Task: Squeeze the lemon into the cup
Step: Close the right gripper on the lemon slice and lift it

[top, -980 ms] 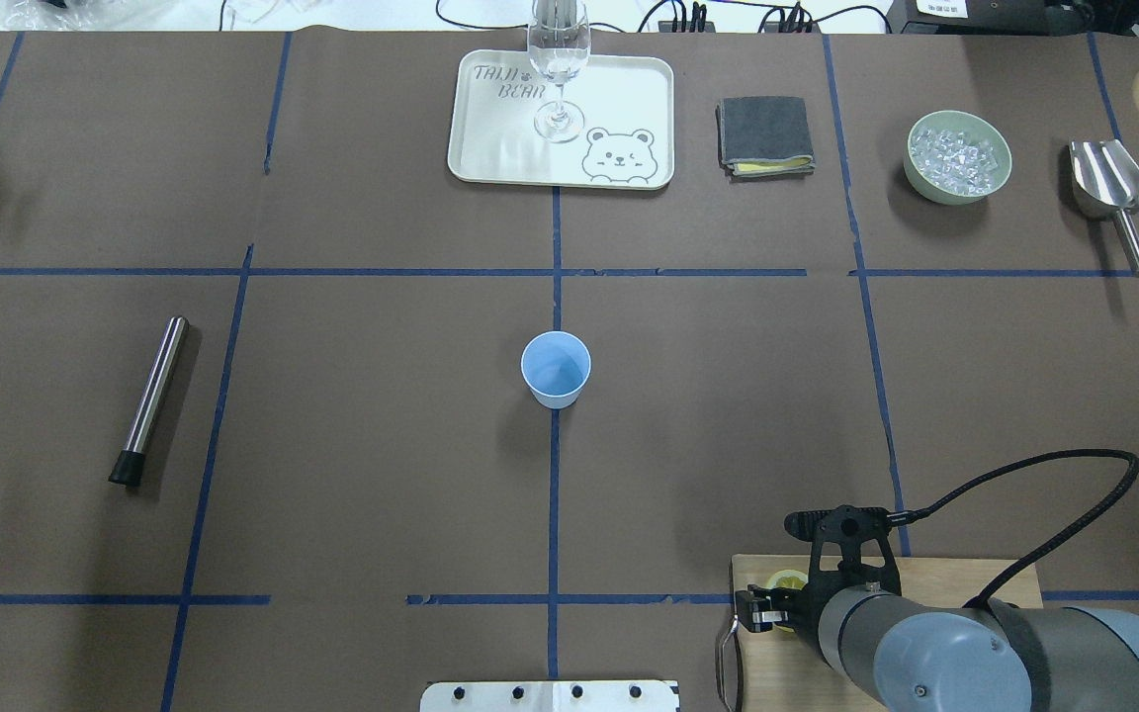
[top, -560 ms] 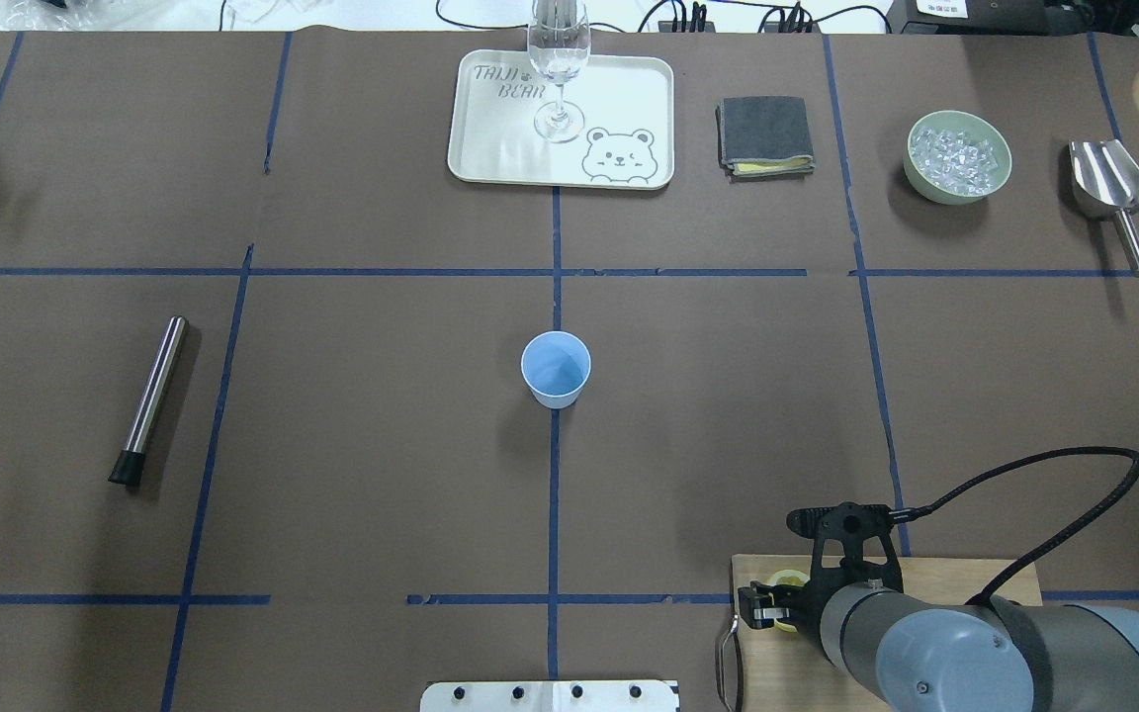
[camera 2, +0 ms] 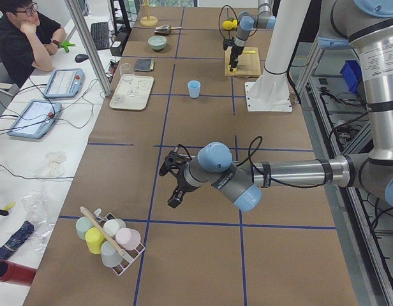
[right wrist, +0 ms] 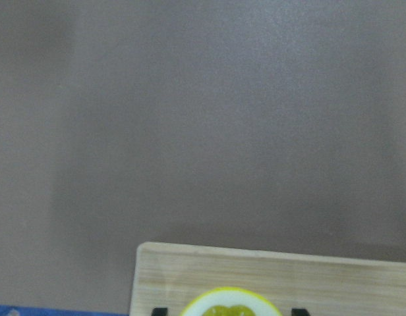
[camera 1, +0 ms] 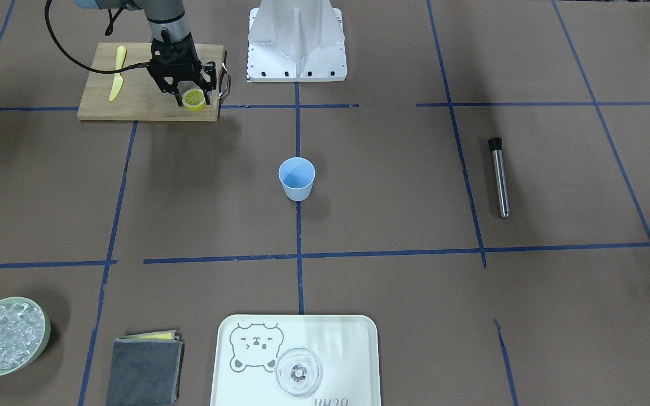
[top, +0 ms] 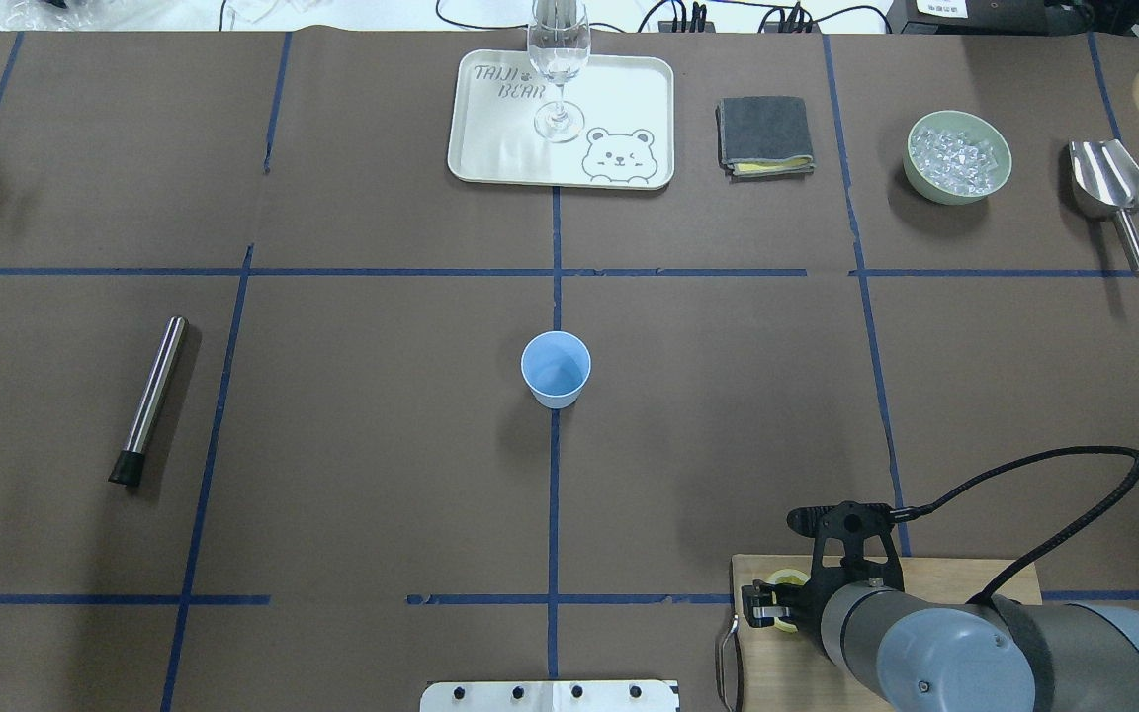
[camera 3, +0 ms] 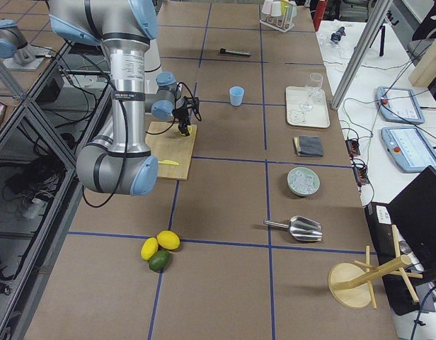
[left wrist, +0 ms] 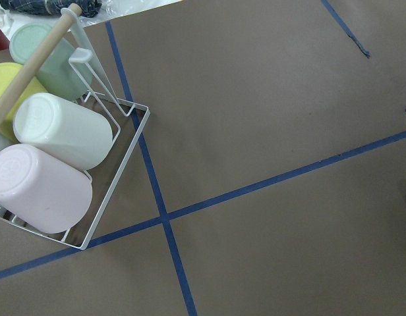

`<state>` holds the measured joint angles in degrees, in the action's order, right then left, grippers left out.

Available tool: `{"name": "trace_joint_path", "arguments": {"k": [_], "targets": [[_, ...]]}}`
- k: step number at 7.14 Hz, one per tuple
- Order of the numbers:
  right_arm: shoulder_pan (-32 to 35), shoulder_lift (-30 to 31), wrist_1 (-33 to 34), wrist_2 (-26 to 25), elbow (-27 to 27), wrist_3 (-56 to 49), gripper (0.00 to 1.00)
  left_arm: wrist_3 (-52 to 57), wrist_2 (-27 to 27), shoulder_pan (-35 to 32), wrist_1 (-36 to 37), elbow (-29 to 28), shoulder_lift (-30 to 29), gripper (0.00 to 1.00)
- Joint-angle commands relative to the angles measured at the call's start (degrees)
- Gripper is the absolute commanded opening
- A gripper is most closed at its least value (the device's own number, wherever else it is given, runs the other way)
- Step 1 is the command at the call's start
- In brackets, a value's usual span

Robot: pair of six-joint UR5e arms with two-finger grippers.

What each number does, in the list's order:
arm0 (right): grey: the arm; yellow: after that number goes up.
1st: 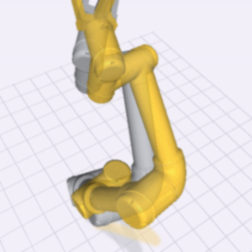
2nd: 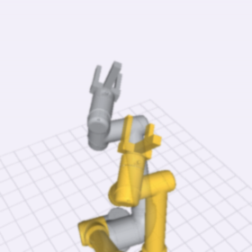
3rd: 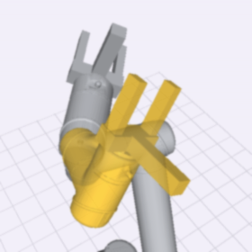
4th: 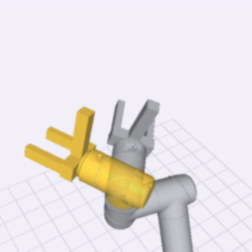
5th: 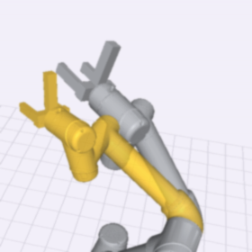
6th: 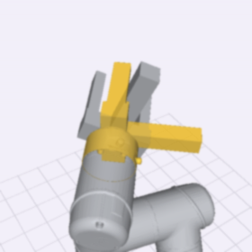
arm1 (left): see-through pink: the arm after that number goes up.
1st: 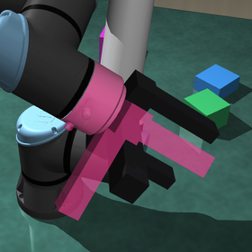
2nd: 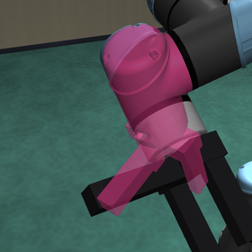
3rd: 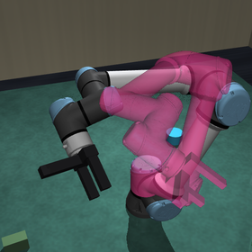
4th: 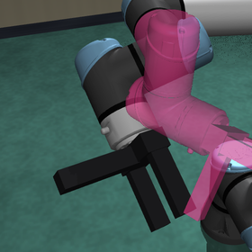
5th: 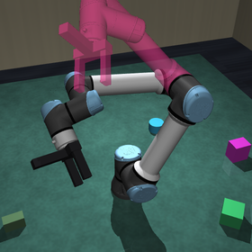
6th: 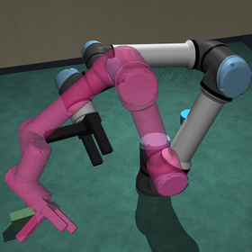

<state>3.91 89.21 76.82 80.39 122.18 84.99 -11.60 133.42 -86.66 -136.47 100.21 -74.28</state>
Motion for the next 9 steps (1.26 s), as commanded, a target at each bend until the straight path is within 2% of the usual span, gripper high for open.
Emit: {"name": "trace_joint_path", "arguments": {"k": [1, 9], "targets": [[0.3, 0.0, 0.0, 0.0, 0.2, 0.0, 0.57, 0.0, 0.0, 0.0, 0.0, 0.0, 0.0, 1.0], [1.7, 0.7, 0.2, 0.6, 3.2, -0.1, 0.58, -0.1, 0.0, 0.1, 0.0, 0.0, -0.1, 1.0]]}}
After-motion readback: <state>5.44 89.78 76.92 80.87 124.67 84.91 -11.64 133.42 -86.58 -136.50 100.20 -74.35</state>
